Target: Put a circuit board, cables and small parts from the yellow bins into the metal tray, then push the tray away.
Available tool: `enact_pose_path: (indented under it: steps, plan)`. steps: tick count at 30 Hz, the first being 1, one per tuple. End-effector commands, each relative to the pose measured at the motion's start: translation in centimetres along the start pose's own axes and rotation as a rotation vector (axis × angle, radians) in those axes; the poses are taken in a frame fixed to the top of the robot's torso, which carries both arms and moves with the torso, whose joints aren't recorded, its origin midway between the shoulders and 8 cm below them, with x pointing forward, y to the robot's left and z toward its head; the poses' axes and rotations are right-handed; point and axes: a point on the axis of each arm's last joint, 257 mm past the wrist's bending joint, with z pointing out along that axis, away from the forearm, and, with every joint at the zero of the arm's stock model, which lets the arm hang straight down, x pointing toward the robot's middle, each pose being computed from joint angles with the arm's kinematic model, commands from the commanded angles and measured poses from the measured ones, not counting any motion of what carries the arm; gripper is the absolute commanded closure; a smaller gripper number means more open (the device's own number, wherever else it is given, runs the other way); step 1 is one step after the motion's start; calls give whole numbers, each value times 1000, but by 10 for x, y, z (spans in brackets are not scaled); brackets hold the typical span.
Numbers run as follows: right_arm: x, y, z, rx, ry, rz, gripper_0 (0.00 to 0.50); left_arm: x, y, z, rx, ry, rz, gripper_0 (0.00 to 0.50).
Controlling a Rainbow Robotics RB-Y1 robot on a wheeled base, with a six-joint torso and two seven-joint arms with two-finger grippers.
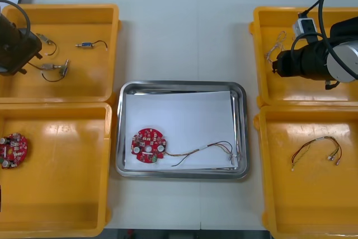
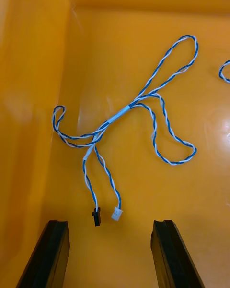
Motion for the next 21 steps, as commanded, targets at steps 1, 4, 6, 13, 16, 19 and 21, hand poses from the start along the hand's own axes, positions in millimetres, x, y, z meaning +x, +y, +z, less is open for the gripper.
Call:
enact_pose_path:
  steps: [1, 4, 6, 13, 16, 19, 21]
  plan:
    - [-21, 21, 0, -19, -42, -47, 0, -42, -18, -24, 56, -67, 36, 0]
    - [-19, 21, 3, -22, -39, -34, 0, -44, -19, -23, 54, -61, 28, 0]
    - [-19, 21, 5, -25, -45, -27, 0, -45, -21, -25, 56, -65, 25, 0]
    - [-18, 19, 15, -30, -62, -3, 0, -46, -25, -27, 61, -68, 18, 0]
    - [-19, 16, 19, -29, -72, 9, 0, -48, -27, -29, 63, -72, 13, 0]
    - [-18, 14, 24, -30, -82, 22, 0, -47, -30, -26, 69, -83, 12, 0]
    - [-18, 15, 26, -30, -83, 23, 0, -46, -32, -21, 73, -86, 10, 0]
